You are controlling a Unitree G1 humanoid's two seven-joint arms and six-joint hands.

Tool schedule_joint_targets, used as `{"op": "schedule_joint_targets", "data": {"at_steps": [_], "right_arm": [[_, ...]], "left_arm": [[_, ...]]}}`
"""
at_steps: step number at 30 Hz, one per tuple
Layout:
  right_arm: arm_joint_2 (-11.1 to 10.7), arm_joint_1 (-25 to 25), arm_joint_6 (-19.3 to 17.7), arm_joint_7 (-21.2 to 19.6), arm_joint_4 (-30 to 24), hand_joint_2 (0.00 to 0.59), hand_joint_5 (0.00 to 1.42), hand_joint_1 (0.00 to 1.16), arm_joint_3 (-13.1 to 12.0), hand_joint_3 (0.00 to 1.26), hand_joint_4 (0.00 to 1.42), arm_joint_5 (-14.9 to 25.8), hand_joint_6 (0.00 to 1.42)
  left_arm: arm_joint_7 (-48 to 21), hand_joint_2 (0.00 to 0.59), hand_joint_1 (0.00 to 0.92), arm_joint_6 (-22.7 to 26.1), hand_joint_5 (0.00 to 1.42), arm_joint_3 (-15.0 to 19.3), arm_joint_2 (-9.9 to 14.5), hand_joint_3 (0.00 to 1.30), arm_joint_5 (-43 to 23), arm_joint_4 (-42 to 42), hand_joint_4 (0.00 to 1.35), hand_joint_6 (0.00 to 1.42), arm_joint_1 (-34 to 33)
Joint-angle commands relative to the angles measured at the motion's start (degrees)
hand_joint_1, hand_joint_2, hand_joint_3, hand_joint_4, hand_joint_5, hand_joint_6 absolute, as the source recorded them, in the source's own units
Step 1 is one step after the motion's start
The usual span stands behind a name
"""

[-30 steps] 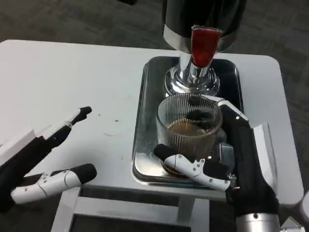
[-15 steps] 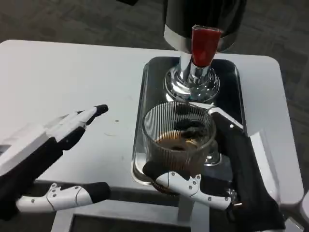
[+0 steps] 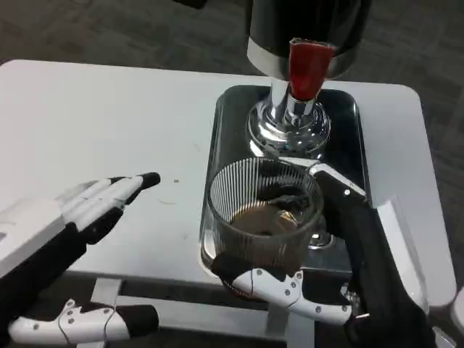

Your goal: Grasp the cup under the faucet to collect the drink, then remove the cup.

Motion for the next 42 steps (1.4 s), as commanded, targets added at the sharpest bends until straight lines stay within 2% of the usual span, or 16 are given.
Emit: {"op": "schedule_joint_targets", "data": {"at_steps": [1, 9, 17, 42], "right_arm": [[0.07, 1.22, -0.54, 1.03, -3.45, 0.195, 0.93, 0.78, 1.05, 0.69, 0.74, 0.03, 1.01], [-0.04, 2.56, -0.27, 2.26, -5.27, 0.194, 0.93, 0.78, 1.52, 0.69, 0.74, -0.21, 1.01], [-0.10, 3.69, -0.06, 3.24, -6.76, 0.194, 0.93, 0.78, 2.08, 0.69, 0.74, -0.36, 1.01], [0.15, 3.57, 0.46, 3.33, -6.41, 0.195, 0.93, 0.78, 5.18, 0.69, 0.75, -1.86, 1.02]], "left_arm": [[-1.13, 0.044, 0.000, -1.84, 0.00, 0.90, 1.08, 0.00, 0.08, -2.58, 0.00, 0.00, 1.91], [-1.60, 0.044, 0.000, -3.44, 0.00, 1.89, 1.00, 0.00, 0.43, -4.75, 0.00, 0.00, 4.51], [-1.55, 0.045, 0.000, -3.18, 0.00, 1.83, 1.27, 0.00, 0.55, -5.71, 0.00, 0.00, 4.24], [-2.14, 0.045, 0.000, -1.83, 0.00, 4.25, 0.98, 0.00, -1.44, -8.27, 0.00, 0.00, 5.63]]}}
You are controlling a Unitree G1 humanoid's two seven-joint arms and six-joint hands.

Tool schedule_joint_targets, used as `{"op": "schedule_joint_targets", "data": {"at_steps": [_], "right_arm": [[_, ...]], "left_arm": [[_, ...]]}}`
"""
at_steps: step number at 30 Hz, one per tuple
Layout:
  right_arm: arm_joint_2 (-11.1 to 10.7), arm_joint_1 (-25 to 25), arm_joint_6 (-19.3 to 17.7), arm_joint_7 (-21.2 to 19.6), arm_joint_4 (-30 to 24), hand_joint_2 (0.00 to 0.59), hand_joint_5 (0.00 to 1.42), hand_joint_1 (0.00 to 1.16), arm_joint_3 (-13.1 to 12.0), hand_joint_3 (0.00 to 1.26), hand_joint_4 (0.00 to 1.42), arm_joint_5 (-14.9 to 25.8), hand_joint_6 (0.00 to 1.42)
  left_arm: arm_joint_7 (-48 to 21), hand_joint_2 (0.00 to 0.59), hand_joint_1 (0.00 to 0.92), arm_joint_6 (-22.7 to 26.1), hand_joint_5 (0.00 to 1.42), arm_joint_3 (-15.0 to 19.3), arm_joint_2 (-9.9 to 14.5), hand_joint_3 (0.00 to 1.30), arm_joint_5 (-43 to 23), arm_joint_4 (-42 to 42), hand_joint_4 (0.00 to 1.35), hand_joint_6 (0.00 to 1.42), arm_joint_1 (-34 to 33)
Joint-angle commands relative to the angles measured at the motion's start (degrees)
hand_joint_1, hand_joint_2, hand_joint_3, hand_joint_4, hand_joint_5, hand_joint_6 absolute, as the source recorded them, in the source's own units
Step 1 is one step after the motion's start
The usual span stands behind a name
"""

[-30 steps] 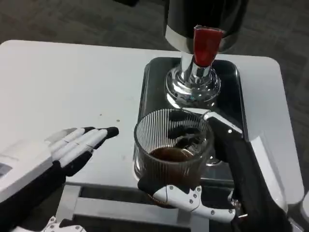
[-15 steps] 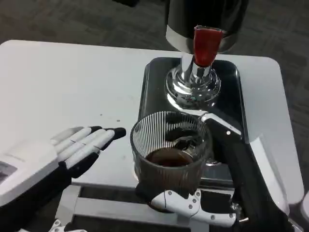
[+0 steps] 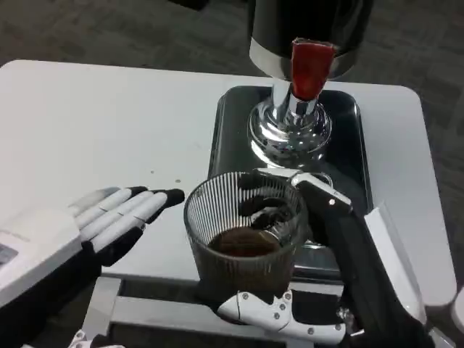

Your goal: Grasp the cup under the faucet to collect the drink, then remove the cup.

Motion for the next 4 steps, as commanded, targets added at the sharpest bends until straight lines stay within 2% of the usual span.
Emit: {"op": "schedule_joint_targets", "data": {"at_steps": [1, 4], "right_arm": [[1.72, 0.31, -0.32, -0.53, -1.28, 0.195, 0.93, 0.78, 2.40, 0.69, 0.75, -0.12, 1.02], [1.66, 0.33, -0.34, -0.51, -1.32, 0.195, 0.93, 0.78, 2.40, 0.69, 0.75, -0.09, 1.02]], "left_arm": [[-0.72, 0.045, 0.000, 0.37, 0.00, 0.71, 0.15, 0.00, -1.15, -0.97, 0.00, 0.00, 0.60], [-0.77, 0.045, 0.000, 0.62, 0.00, 0.74, 0.23, 0.00, -1.22, -1.19, 0.00, 0.00, 0.56]]}}
